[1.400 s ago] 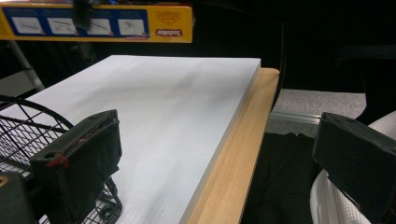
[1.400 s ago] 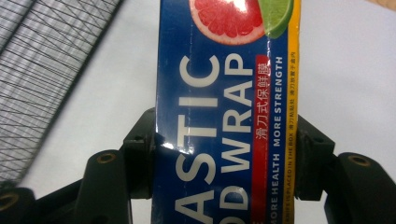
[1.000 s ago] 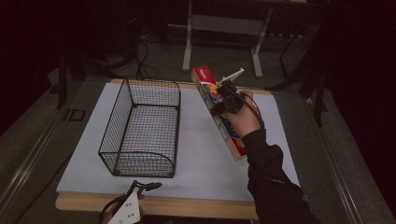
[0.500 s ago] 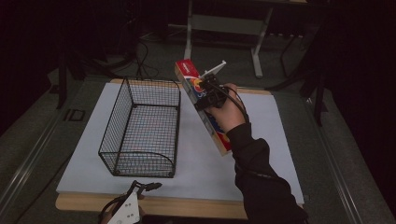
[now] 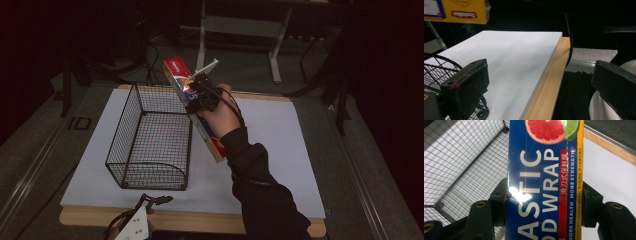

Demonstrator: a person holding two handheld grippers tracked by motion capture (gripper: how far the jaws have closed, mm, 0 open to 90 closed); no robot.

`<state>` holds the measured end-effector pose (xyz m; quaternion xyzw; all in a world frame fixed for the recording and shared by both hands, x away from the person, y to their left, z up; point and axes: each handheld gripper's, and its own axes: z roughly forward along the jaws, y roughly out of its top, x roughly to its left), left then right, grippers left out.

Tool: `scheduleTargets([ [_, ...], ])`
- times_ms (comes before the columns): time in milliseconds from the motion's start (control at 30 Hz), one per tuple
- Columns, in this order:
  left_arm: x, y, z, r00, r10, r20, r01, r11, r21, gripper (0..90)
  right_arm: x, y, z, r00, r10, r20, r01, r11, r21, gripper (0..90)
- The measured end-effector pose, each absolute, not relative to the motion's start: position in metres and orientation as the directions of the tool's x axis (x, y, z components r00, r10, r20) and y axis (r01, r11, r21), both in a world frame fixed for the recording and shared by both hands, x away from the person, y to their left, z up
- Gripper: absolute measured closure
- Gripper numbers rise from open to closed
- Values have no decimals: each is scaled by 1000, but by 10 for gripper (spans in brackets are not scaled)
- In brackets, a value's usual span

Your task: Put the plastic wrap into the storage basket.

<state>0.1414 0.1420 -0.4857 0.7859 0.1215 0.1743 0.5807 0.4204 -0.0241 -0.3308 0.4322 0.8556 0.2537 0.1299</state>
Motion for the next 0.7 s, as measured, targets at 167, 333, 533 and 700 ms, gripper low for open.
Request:
scheduleTargets([
  [167, 141, 142, -486, 910, 392, 134, -12, -297, 955, 18, 419, -7, -330, -608, 794, 7, 662, 501, 558, 393],
  [333, 141, 142, -486, 910, 392, 133, -12, -297, 955, 18, 418, 14, -330, -623, 782, 18, 648, 503, 572, 392],
  [533, 141, 142, -485, 910, 392, 132, -13, -292, 956, 18, 415, 36, -331, -629, 777, 34, 628, 482, 611, 392],
  [700, 140, 143, -485, 911, 390, 134, -15, -293, 956, 18, 414, 58, -333, -646, 763, 34, 604, 483, 634, 392],
])
